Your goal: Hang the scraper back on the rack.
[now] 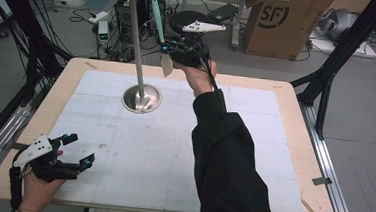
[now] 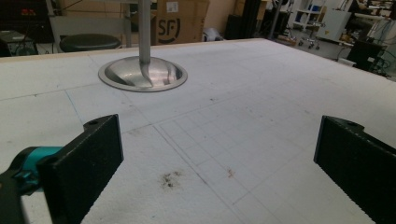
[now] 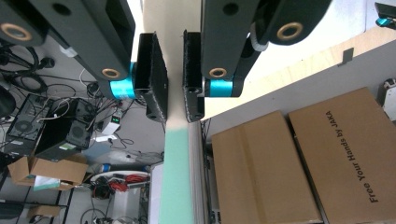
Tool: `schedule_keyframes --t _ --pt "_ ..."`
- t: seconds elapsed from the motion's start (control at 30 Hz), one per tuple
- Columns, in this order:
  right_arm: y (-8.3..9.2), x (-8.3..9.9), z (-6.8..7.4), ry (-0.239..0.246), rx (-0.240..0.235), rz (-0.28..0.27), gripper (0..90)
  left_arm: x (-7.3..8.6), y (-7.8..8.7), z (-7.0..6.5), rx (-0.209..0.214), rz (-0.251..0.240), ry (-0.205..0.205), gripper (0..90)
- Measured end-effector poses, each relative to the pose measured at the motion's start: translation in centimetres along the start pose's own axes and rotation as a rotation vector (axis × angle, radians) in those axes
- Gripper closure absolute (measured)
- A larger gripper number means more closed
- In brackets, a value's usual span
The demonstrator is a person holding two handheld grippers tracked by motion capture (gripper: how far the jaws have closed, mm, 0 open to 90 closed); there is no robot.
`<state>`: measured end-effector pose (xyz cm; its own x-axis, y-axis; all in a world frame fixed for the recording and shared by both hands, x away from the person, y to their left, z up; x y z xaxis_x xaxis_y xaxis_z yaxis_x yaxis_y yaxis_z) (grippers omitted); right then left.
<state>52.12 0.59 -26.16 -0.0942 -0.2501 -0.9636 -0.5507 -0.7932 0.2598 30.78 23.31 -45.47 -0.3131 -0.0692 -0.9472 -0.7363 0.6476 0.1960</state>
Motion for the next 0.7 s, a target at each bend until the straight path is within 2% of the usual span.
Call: schedule_keyframes --t 0.2,0.53,0.63,0.7 --pt "-0.5 0.0 0.1 -0.005 -0.004 -0.009 80.8 0.0 0.1 0.0 -0.002 -0.001 0.002 1.9" --pt "-1.4 0.2 0.1 0.014 0.006 0.013 80.1 0.1 0.4 0.2 -0.012 0.0 0.006 1.9" --pt "-1.7 0.2 0.2 0.036 0.02 0.013 77.2 0.1 0.4 0.2 -0.014 -0.002 0.0 1.8" --pt "-1.9 0.2 0.5 0.063 0.03 0.02 70.8 0.1 0.3 0.2 -0.012 -0.001 0.002 1.9"
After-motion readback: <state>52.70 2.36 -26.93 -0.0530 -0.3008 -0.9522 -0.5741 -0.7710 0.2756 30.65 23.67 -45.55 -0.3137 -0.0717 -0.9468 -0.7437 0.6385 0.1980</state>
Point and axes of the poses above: each handheld gripper's, and its own axes: y roughly backward along the jaws, x roughly out of its underside, z roughly to its left, the point moved 10 cm from there along -y, roughly forward along the jaws, and after that the axes turned 8 degrees about y, right-handed, at the moved point
